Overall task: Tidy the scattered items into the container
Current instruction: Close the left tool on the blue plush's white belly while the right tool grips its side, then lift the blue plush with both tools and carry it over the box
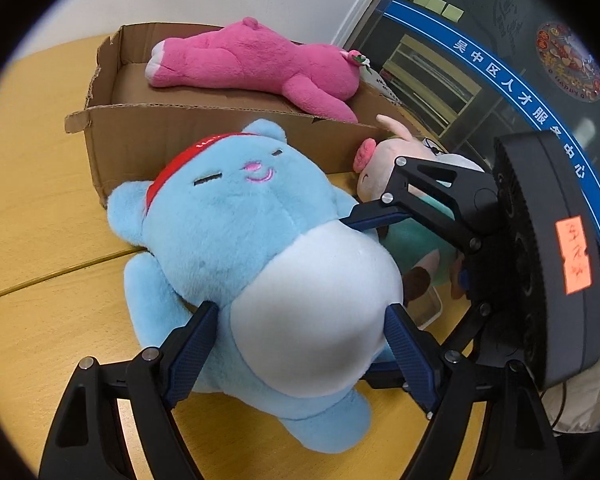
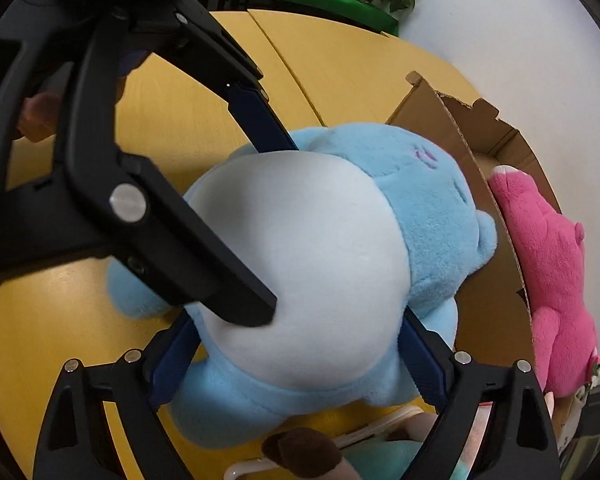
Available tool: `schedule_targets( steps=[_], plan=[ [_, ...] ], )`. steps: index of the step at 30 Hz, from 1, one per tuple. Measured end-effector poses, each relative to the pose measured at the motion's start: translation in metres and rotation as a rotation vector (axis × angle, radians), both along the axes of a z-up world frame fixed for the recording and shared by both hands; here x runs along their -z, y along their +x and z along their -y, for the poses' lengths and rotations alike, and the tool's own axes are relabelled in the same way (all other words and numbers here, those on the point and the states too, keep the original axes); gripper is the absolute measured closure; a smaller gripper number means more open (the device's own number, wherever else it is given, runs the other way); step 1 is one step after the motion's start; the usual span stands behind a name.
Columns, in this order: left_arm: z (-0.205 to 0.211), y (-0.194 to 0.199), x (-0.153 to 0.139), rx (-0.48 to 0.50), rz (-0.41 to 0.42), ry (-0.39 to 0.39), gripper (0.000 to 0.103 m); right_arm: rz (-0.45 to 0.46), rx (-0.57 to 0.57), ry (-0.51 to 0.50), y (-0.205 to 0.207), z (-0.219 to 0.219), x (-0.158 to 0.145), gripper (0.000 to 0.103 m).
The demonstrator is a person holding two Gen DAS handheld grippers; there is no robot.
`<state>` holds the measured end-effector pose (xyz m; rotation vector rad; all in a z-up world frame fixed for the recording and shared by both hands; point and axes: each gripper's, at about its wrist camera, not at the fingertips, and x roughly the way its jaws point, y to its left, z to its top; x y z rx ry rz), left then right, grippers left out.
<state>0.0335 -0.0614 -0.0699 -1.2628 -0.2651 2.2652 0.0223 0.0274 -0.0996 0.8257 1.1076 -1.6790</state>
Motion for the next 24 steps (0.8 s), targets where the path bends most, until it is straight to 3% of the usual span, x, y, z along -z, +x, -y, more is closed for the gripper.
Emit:
schedule_targets(
  steps=[6, 10, 13, 19, 24],
  plan=[
    [-0.006, 0.010, -0.013, 0.002, -0.051, 0.013, 0.043, 0.016, 0.090, -0.076, -0.001, -0.018, -0.003, 0.021],
    [-0.018, 0.024, -0.036, -0.001, -0.112, -0.015, 0.047, 0.029, 0.139, -0.149, 0.013, -0.020, -0.012, 0.027],
    [-0.025, 0.035, -0.071, 0.002, -0.194, -0.041, 0.047, -0.018, 0.160, -0.204, 0.020, -0.024, -0.032, 0.027],
    [-0.027, 0.025, -0.177, 0.007, -0.404, -0.103, 0.047, -0.140, 0.177, -0.348, 0.008, -0.024, -0.115, 0.027],
    [-0.015, -0.025, -0.224, 0.014, -0.465, -0.119, 0.047, -0.219, 0.180, -0.454, -0.036, -0.017, -0.190, 0.027]
  ],
)
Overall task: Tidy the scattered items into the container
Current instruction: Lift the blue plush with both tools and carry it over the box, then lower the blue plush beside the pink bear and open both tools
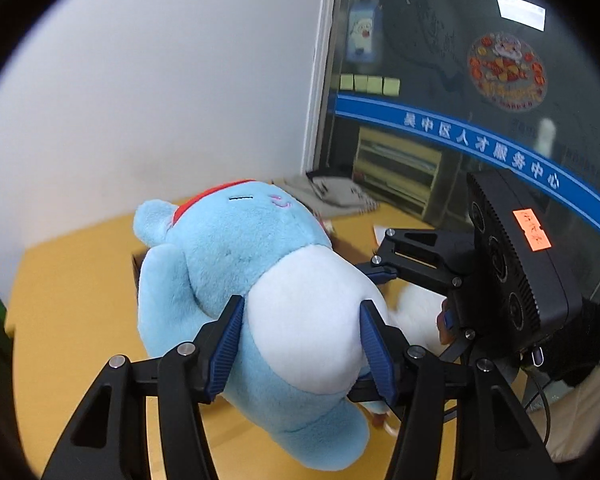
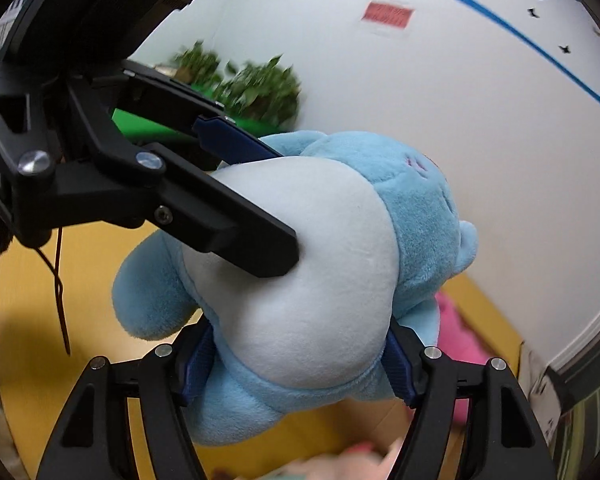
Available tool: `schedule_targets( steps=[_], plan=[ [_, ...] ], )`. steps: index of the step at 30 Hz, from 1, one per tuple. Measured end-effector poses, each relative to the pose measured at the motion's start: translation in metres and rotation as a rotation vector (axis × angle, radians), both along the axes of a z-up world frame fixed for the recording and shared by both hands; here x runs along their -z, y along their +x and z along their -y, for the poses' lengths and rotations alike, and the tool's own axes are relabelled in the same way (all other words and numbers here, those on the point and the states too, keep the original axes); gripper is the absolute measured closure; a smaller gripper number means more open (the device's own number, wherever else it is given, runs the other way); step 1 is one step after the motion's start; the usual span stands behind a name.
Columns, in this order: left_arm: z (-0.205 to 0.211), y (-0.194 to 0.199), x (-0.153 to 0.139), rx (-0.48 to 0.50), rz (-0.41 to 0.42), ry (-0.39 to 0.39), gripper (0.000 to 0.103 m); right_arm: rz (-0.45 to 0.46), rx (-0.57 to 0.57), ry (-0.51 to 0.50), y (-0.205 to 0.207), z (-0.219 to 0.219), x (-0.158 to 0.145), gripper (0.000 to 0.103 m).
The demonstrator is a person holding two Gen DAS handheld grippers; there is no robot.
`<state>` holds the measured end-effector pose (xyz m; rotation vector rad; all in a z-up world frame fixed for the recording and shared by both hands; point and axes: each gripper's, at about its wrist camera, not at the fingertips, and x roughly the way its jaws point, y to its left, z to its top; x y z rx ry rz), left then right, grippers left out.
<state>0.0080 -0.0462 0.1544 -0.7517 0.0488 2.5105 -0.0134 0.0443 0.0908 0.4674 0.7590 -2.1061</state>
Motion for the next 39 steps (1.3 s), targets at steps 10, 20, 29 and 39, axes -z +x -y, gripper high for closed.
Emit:
schedule_targets(
  steps=[10, 20, 29, 39],
  plan=[
    [0.011, -0.096, 0.030, -0.009, 0.085, -0.001, 0.047, -0.001, 0.030, -0.018, -0.097, 0.029, -0.013, 0.027],
    [0.058, -0.191, 0.163, -0.040, 0.382, 0.096, 0.047, 0.258, 0.081, 0.072, -0.175, 0.062, 0.110, 0.027],
    [0.058, -0.176, 0.201, -0.025, 0.444, 0.148, 0.044, 0.497, 0.075, 0.182, -0.193, 0.088, 0.150, 0.024],
    [0.060, -0.161, 0.184, -0.108, 0.394, 0.135, 0.036, 0.449, 0.159, 0.171, -0.168, 0.075, 0.140, 0.000]
  ],
)
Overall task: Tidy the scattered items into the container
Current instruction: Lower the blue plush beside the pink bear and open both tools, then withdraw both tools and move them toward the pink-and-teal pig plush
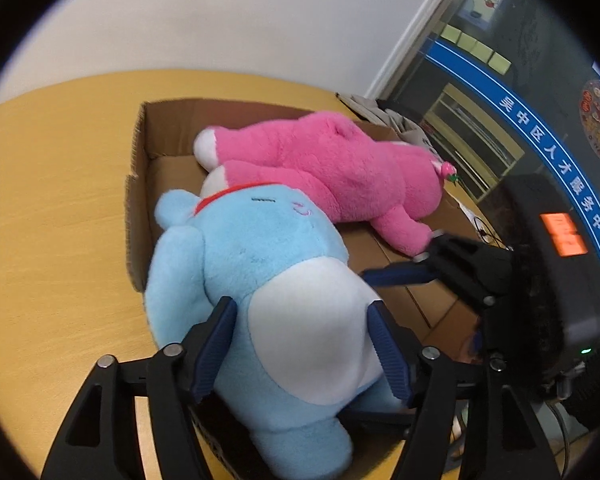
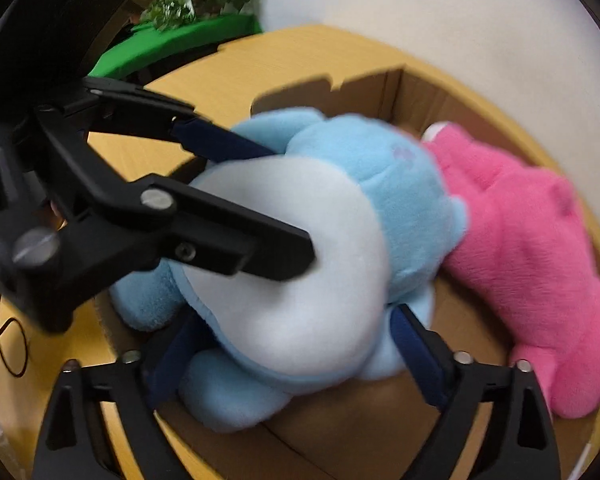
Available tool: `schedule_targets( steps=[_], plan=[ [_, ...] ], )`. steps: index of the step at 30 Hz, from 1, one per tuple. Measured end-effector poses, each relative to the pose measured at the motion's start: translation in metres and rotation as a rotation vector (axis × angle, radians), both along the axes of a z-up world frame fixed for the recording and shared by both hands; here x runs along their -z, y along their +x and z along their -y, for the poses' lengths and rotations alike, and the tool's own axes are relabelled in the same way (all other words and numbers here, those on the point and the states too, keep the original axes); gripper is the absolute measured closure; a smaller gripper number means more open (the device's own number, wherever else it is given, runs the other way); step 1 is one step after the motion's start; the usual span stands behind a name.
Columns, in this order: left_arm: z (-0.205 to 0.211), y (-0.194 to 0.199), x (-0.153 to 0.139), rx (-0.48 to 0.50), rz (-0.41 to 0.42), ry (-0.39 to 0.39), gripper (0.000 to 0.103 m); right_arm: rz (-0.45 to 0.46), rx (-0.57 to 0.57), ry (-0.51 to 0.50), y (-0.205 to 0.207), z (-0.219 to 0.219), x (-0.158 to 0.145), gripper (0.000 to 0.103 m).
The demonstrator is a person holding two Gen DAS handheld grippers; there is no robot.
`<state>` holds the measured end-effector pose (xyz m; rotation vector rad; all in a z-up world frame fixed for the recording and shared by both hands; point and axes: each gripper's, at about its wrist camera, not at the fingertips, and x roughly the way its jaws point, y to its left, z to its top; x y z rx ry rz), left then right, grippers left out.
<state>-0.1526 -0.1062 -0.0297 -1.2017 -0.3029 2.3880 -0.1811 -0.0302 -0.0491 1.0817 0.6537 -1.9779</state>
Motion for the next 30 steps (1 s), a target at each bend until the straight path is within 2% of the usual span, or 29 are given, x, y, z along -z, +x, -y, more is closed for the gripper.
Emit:
schedule_targets(
  steps=[4, 6, 7, 9, 10, 12, 18, 23, 30],
  plan=[
    [0.001, 0.034, -0.034, -0.047, -0.089, -0.004, 0.036, -0.073, 0.046, -0.080, 0.024, -0.029, -0.044, 0.000],
    [-0.002, 0.055, -0.054, -0.067, -0.141, -0.047, 0.032, -0.119, 0.082, -0.118, 0.039, -0.045, -0.067, 0.000],
    [-0.006, 0.069, -0.064, -0.080, -0.173, -0.078, 0.021, -0.143, 0.100, -0.147, 0.050, -0.057, -0.080, 0.000],
    [-0.014, 0.095, -0.081, -0.103, -0.236, -0.129, 0.021, -0.189, 0.131, -0.199, 0.079, -0.086, -0.102, 0.000],
    [-0.020, 0.109, -0.089, -0.106, -0.262, -0.142, 0.021, -0.208, 0.148, -0.217, 0.071, -0.088, -0.109, 0.000],
    [-0.032, 0.130, -0.102, -0.122, -0.296, -0.162, 0.021, -0.252, 0.199, -0.246, 0.098, -0.113, -0.124, 0.000],
    [-0.078, 0.182, -0.127, -0.130, -0.389, -0.142, 0.021, -0.319, 0.337, -0.251, 0.154, -0.155, -0.129, 0.000],
    [-0.109, 0.199, -0.122, -0.126, -0.374, -0.124, 0.021, -0.308, 0.387, -0.258, 0.181, -0.177, -0.121, 0.000],
    [-0.127, 0.210, -0.111, -0.129, -0.356, -0.112, 0.021, -0.330, 0.434, -0.247, 0.200, -0.196, -0.116, 0.000]
  ],
)
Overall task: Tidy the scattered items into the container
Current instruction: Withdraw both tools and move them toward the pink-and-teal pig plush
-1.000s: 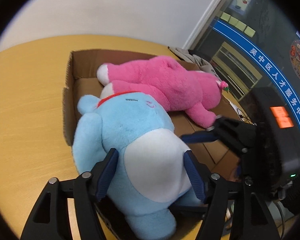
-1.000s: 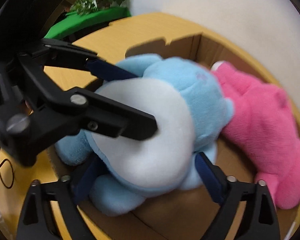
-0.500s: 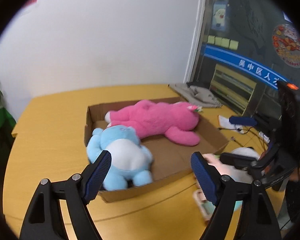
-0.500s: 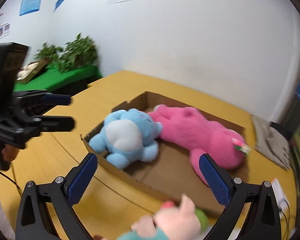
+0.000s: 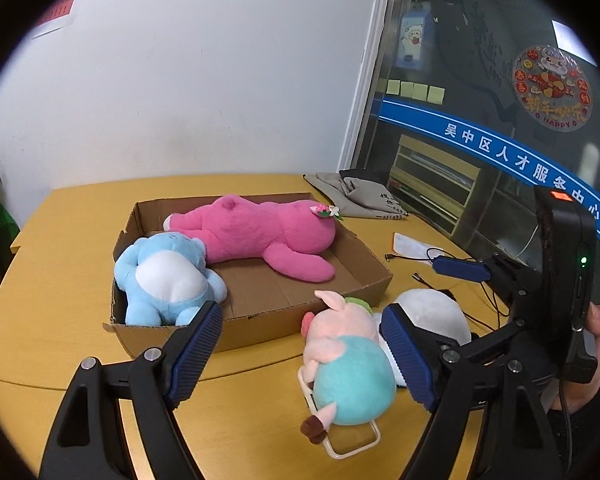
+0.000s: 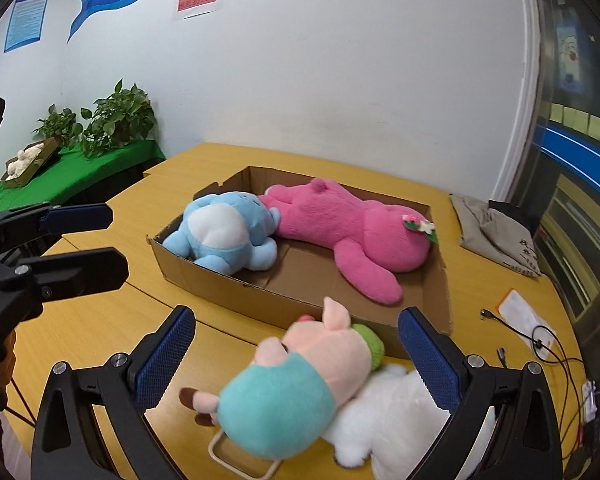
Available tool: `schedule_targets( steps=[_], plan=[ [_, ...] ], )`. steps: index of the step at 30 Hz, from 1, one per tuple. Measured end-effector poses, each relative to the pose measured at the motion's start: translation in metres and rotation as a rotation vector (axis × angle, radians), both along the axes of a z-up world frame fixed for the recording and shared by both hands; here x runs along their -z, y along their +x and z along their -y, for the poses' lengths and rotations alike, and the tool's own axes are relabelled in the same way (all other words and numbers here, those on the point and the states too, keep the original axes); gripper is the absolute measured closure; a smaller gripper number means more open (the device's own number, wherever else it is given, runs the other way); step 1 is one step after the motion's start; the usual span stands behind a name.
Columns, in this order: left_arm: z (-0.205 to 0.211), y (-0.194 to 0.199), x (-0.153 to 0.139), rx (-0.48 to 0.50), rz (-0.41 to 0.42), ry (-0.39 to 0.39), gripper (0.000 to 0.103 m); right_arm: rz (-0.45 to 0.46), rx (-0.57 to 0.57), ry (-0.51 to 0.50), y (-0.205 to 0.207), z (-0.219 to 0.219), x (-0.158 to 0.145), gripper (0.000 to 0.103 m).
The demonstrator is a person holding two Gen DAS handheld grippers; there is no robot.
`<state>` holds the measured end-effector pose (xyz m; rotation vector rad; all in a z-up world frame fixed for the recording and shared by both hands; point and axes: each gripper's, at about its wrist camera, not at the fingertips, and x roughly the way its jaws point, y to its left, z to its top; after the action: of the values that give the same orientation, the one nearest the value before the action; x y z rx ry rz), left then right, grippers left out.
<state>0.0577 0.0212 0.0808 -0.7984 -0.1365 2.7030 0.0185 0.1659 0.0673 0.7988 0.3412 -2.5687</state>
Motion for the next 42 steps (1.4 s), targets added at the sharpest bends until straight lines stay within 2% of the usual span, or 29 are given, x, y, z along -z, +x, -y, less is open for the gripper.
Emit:
schedule_targets(
  steps=[18, 42],
  plan=[
    [-0.018, -0.001, 0.019, 0.051, 0.045, 0.012, 0.021, 0.017, 0.075, -0.005, -0.005, -0.027, 0.012, 0.000],
    [-0.039, -0.006, 0.042, 0.110, 0.111, 0.019, 0.021, 0.058, 0.117, 0.000, -0.017, -0.043, 0.027, 0.000]
  ],
)
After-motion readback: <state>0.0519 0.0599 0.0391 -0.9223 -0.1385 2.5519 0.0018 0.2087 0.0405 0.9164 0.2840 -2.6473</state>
